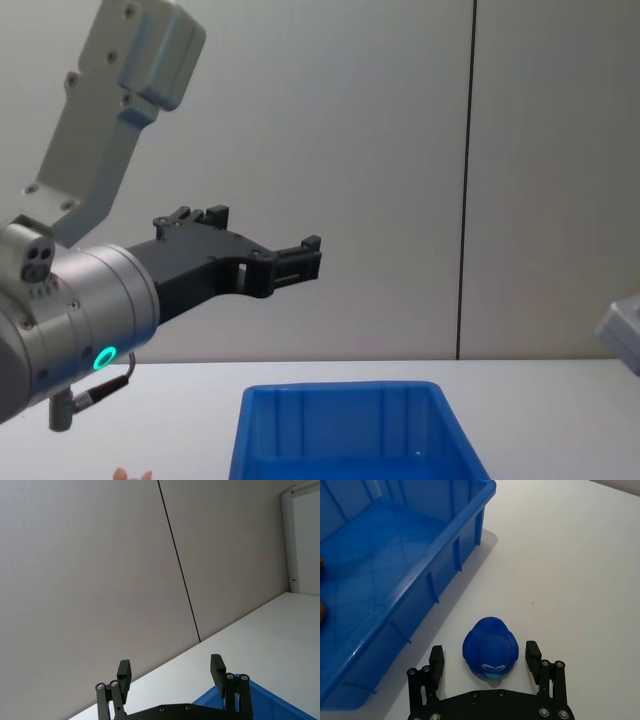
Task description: Pick up the two dolls from the table and place them into the box.
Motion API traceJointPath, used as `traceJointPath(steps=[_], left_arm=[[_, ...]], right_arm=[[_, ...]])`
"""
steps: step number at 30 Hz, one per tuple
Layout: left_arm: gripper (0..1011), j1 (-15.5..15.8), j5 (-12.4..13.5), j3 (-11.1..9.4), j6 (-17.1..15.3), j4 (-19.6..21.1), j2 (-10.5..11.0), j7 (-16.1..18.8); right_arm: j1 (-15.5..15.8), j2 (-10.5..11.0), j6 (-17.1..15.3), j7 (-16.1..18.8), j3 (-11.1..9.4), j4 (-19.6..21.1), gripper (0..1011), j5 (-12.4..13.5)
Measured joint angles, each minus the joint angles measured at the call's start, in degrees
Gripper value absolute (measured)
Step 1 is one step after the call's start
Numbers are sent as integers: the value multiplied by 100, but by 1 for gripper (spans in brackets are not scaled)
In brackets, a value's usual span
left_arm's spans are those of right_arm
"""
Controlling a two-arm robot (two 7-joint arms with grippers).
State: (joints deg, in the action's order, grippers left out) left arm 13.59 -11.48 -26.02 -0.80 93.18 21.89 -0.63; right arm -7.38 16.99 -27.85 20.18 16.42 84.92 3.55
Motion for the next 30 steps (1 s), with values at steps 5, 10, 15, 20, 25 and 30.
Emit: traceJointPath(steps=[5,10,15,20,25,30], left_arm=[[1003,0,0,0,0,0,0,0],[1003,0,0,0,0,0,0,0],[1003,0,-1,0,0,0,0,0],[1003,0,0,0,0,0,0,0],[1003,0,0,0,0,0,0,0],[1003,0,0,0,0,0,0,0]], right_arm=[[-50,-48,31,-23,21,-80,930,-12],[-79,-75,51,-36,33,-126,822,-17],[-102,-94,60,-53,41,-160,674,-22],[-115,-106,66,-64,44,-183,576,-30],[-117,-107,76,-68,45,-187,530,-31],[-94,-94,134,-100,39,-160,500,-23]])
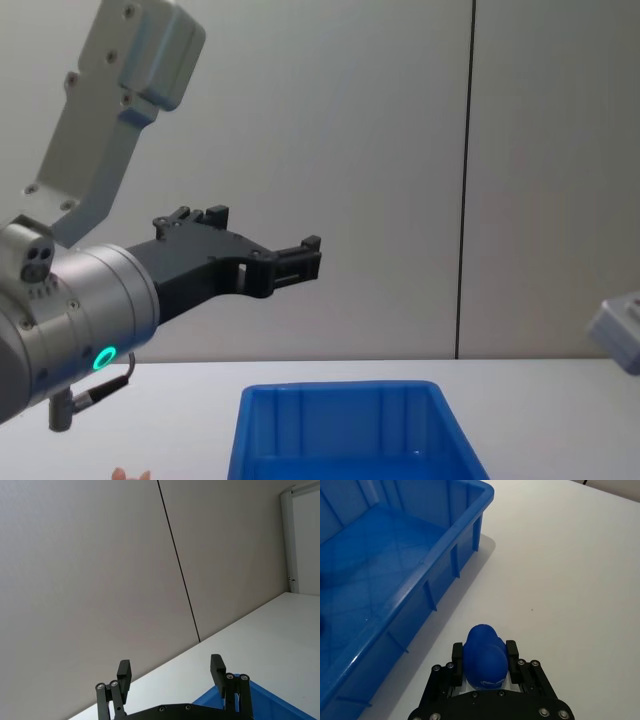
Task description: Pick up the two dolls from the table and place them into the box.
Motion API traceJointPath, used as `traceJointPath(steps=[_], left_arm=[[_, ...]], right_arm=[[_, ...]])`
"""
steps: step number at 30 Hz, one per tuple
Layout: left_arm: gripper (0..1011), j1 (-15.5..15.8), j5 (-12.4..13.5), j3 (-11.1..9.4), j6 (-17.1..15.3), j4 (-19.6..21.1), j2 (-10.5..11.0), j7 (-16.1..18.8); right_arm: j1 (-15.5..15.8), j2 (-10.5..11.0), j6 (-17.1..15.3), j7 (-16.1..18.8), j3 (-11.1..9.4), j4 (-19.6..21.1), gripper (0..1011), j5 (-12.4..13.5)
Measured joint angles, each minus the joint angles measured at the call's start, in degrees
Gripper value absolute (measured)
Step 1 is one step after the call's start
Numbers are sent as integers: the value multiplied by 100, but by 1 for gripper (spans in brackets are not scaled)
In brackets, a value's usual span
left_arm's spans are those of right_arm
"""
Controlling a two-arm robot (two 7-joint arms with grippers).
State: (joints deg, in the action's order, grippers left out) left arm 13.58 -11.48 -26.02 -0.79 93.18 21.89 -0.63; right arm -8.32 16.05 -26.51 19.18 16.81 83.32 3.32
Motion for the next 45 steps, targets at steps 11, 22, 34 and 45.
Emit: traceJointPath(steps=[11,22,34,45], left_arm=[[1003,0,0,0,0,0,0,0],[1003,0,0,0,0,0,0,0],[1003,0,0,0,0,0,0,1],[1003,0,0,0,0,0,0,1]], right_arm=[[59,33,357,-88,-29,298,428,61],[13,28,748,-18,-45,741,361,78],[-246,-118,849,587,80,907,286,1],[-515,-309,432,1136,250,641,426,-149]])
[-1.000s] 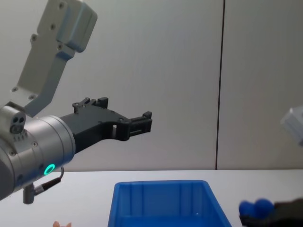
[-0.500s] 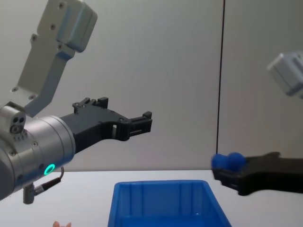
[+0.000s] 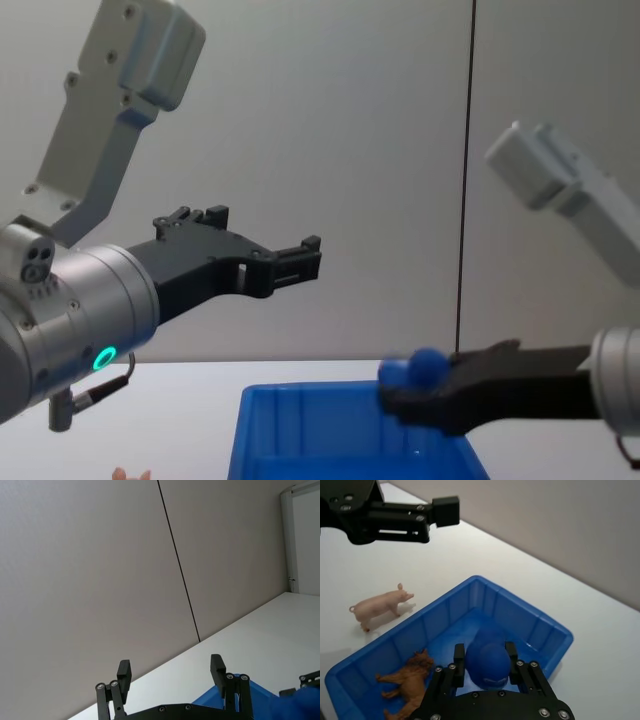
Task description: Pick up the two dolls from the table and place them into the box.
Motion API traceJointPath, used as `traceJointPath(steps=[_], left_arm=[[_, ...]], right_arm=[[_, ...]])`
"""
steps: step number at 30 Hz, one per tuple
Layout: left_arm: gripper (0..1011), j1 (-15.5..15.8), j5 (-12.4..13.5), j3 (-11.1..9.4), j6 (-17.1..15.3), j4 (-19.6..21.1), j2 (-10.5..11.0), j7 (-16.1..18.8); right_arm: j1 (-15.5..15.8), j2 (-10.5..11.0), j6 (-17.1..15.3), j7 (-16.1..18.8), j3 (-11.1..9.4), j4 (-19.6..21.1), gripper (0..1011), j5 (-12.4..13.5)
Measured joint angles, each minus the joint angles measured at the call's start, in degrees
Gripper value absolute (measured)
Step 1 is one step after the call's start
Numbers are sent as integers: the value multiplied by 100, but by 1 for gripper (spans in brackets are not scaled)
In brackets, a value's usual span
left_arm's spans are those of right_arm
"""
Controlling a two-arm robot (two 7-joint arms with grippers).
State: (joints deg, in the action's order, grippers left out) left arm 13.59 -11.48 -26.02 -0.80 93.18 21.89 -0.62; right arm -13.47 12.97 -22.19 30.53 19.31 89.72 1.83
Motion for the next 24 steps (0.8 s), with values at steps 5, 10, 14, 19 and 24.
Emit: traceJointPath(steps=[5,10,14,19,24], left_arm=[[1003,0,0,0,0,0,0,0],[1003,0,0,0,0,0,0,0],[1003,0,0,0,0,0,0,0],[1003,0,0,0,0,0,0,0],[1003,0,0,0,0,0,0,0]], right_arm=[[-165,-128,-276,258,113,-263,630,-109],[-260,-198,-418,401,176,-423,770,-176],[-314,-234,-487,475,210,-506,876,-209],[-347,-230,-489,500,201,-523,1001,-203],[-349,-169,-391,458,131,-444,1001,-113]])
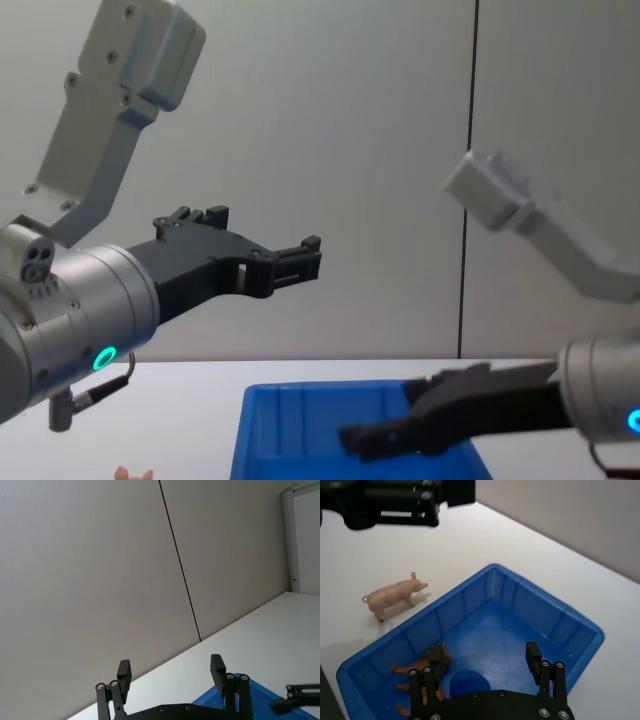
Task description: Pick up the two dolls from the table and place them into the box.
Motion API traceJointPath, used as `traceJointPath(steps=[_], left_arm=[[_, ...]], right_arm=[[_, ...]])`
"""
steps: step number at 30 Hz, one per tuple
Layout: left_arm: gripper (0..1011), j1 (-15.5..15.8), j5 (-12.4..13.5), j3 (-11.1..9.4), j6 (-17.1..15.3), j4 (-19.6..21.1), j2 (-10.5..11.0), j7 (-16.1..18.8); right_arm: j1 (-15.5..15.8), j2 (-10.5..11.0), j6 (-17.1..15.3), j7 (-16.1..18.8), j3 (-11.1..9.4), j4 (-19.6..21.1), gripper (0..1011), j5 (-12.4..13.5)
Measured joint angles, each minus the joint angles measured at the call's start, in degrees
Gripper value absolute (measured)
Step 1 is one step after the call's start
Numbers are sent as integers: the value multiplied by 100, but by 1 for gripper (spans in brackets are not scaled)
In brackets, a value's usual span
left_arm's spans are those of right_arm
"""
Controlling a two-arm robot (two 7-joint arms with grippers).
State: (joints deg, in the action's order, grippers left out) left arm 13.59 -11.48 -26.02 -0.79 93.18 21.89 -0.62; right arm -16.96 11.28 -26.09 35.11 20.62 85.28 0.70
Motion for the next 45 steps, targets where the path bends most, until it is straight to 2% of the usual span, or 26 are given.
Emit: traceJointPath(steps=[4,10,11,13,14,21,26,27,28,29,30,35,37,38,40,45], left_arm=[[1003,0,0,0,0,0,0,0],[1003,0,0,0,0,0,0,0],[1003,0,0,0,0,0,0,0],[1003,0,0,0,0,0,0,0],[1003,0,0,0,0,0,0,0],[1003,0,0,0,0,0,0,0],[1003,-1,0,3,-1,0,1,-3],[1003,-7,-6,9,-5,2,9,-9],[1003,-14,-19,13,-14,7,18,-18],[1003,-28,-47,24,-32,22,37,-32],[1003,-33,-64,28,-45,29,45,-40],[1003,-109,-223,87,-185,131,154,-96],[1003,-173,-317,126,-280,210,236,-116],[1003,-195,-353,138,-316,236,262,-123],[1003,-263,-483,177,-434,319,352,-139],[1003,-473,-796,274,-727,548,599,-144]], right_arm=[[27,91,131,-98,-102,115,1001,141],[148,313,371,-388,-357,357,1001,540],[148,313,371,-388,-357,357,1001,540],[220,412,446,-554,-467,452,1001,756],[220,412,446,-554,-467,452,1001,756],[453,651,541,-963,-748,666,1001,1273],[691,847,579,-1382,-1000,825,1001,1801],[691,847,579,-1382,-1000,825,1001,1801],[750,891,585,-1481,-1059,858,1001,1929],[817,945,592,-1596,-1130,894,1001,2077],[817,945,592,-1596,-1130,894,1001,2077],[1007,1079,603,-1897,-1328,978,1001,2466],[1136,1167,609,-2110,-1471,1026,1001,2750],[1136,1167,609,-2110,-1471,1026,1001,2750],[1264,1248,617,-2300,-1598,1063,1001,3032],[1399,1340,627,-2490,-1744,1103,1001,3321]])
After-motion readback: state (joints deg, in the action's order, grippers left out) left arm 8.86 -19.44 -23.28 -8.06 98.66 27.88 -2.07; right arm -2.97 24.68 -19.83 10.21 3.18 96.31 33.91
